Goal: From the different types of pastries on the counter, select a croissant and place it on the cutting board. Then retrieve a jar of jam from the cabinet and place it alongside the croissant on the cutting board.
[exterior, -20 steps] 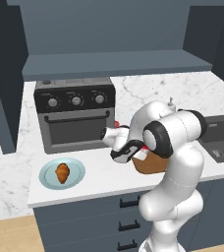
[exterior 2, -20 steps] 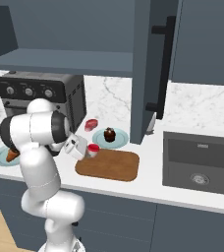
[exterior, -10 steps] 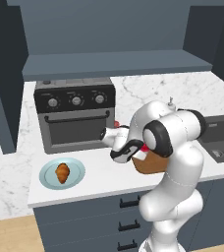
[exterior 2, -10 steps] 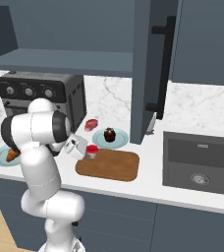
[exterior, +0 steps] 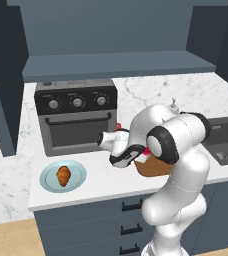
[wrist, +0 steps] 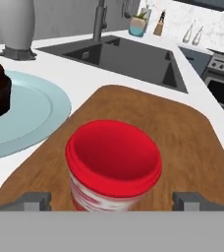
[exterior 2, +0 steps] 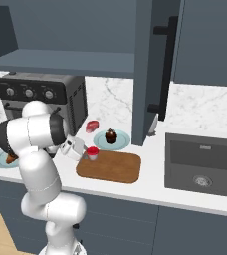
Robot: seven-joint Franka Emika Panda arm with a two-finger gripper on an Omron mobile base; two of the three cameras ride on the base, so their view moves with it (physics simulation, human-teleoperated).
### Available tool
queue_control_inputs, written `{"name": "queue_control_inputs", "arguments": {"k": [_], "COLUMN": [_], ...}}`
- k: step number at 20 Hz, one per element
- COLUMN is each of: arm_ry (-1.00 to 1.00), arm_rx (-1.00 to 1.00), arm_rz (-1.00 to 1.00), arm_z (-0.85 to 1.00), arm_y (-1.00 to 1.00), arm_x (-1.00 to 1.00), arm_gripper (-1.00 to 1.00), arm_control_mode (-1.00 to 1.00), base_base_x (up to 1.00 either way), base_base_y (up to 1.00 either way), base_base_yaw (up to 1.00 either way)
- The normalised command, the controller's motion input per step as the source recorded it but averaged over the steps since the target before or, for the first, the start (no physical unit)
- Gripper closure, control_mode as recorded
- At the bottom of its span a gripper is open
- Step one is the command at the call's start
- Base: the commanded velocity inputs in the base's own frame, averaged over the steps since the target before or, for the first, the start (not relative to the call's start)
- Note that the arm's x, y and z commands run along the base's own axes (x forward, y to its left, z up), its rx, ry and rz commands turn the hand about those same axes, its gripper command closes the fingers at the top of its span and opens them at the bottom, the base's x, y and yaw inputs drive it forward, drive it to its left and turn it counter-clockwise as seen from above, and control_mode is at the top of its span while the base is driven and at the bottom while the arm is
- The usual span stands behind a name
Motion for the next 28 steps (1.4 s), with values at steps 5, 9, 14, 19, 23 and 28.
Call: {"name": "queue_control_inputs", "arguments": {"k": [5,9,14,19,23,28], "arm_ry": [0.0,0.06,0.16,0.21,0.31,0.41], "arm_rx": [0.01,0.02,0.0,0.01,0.01,0.0], "arm_rz": [0.04,0.03,0.01,0.0,0.0,0.01], "arm_z": [0.12,0.16,0.21,0.21,0.27,0.17], "arm_y": [0.06,0.17,0.29,0.25,0.32,0.32], "arm_x": [-0.24,-0.15,-0.11,-0.18,-0.2,-0.07], "arm_gripper": [-1.0,-1.0,-1.0,-1.0,-1.0,-1.0], "arm_control_mode": [-1.0,-1.0,-1.0,-1.0,-1.0,-1.0], "base_base_x": [0.0,0.0,0.0,0.0,0.0,0.0], "base_base_y": [0.0,0.0,0.0,0.0,0.0,0.0], "base_base_yaw": [0.0,0.0,0.0,0.0,0.0,0.0]}}
